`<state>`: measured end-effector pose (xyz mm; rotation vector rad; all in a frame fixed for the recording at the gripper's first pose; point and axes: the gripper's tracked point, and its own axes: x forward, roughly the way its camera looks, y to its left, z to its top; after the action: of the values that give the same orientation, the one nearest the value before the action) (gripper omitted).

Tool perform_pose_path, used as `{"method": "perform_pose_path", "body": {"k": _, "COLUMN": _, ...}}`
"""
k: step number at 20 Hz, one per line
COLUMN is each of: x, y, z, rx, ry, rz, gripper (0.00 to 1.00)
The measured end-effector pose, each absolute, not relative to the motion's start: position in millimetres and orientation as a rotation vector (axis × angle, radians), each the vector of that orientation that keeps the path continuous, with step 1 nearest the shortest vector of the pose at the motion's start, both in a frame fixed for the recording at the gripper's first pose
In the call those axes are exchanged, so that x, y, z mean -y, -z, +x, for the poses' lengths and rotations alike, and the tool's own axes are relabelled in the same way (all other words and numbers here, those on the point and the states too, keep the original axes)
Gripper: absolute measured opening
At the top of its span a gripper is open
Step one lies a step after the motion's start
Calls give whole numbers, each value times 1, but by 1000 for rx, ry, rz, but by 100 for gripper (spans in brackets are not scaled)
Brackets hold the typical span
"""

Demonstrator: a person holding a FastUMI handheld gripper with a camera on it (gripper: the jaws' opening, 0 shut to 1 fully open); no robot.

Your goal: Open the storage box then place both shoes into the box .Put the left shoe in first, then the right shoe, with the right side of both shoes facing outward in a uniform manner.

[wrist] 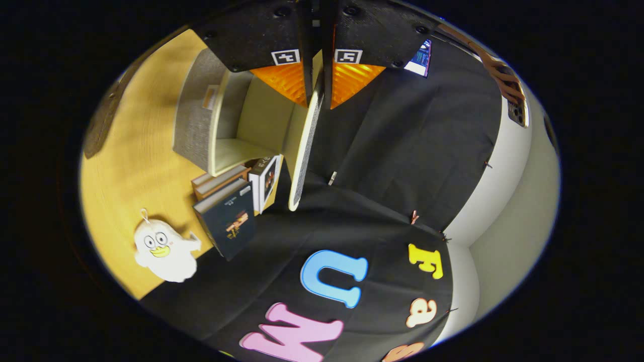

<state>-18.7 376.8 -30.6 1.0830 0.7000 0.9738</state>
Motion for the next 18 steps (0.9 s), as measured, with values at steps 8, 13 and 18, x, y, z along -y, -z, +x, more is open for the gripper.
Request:
{"method": "perform_pose_path", "body": {"k": 8, "x": -471, "y": -36, "z": -26, "rx": -641, "ry": -1018, "rz": 973, "gripper": 11}}
{"method": "perform_pose_path", "body": {"k": 13, "x": -523, "y": -39, "z": -33, "rx": -682, "ry": -1007, "rz": 939, "gripper": 14}}
{"method": "perform_pose_path", "body": {"k": 18, "x": -561, "y": -42, "z": -46, "rx": -674, "ry": -1054, "rz": 863, "gripper": 20}}
